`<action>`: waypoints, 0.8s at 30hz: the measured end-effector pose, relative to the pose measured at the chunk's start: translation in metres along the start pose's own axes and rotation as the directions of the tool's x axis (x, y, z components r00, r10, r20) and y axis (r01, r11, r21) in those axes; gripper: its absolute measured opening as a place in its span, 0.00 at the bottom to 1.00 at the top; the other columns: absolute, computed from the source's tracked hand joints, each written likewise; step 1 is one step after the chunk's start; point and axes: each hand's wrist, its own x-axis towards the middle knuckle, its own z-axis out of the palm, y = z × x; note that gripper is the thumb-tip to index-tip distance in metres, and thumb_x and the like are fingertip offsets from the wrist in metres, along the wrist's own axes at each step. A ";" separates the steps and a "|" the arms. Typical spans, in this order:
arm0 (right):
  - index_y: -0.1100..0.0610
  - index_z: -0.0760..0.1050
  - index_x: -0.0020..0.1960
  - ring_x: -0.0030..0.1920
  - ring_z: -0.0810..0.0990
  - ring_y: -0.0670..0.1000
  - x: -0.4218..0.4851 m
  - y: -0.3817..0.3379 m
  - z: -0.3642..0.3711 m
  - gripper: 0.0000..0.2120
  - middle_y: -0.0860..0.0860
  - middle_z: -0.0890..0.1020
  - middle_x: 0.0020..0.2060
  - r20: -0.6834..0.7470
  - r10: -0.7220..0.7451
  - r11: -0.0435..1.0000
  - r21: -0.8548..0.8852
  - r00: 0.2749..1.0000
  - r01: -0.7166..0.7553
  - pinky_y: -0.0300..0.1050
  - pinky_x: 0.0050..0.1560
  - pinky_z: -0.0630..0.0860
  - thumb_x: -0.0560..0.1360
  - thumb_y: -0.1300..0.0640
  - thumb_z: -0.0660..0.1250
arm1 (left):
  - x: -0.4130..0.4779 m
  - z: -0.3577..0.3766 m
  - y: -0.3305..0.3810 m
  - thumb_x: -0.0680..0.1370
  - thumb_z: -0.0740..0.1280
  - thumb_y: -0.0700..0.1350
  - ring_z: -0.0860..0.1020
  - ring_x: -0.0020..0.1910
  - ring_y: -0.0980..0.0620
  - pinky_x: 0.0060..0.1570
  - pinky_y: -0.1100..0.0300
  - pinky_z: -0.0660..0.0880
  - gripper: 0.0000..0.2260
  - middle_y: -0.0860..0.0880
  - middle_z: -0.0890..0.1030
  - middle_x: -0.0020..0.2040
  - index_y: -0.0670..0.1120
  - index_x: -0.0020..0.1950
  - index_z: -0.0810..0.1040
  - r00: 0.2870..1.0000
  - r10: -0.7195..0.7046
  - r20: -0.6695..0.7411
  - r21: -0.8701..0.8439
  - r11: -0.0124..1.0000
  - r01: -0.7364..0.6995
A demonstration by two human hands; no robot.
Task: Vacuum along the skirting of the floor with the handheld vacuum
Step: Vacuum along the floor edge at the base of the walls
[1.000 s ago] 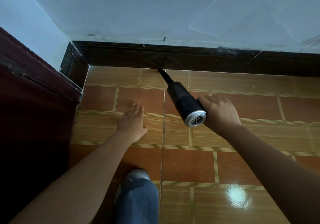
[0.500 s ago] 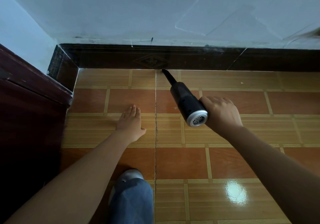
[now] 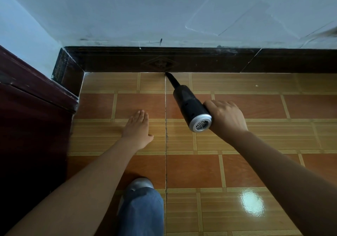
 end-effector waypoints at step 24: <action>0.61 0.73 0.38 0.26 0.75 0.56 0.024 -0.026 0.015 0.11 0.54 0.77 0.28 -0.016 -0.063 0.996 0.056 0.998 0.064 0.44 0.34 0.65 0.63 0.62 0.75 | -0.006 0.007 -0.020 0.77 0.59 0.63 0.45 0.77 0.40 0.75 0.50 0.47 0.42 0.35 0.45 0.77 0.39 0.78 0.43 0.982 -0.186 -0.014 -0.045 0.982 0.185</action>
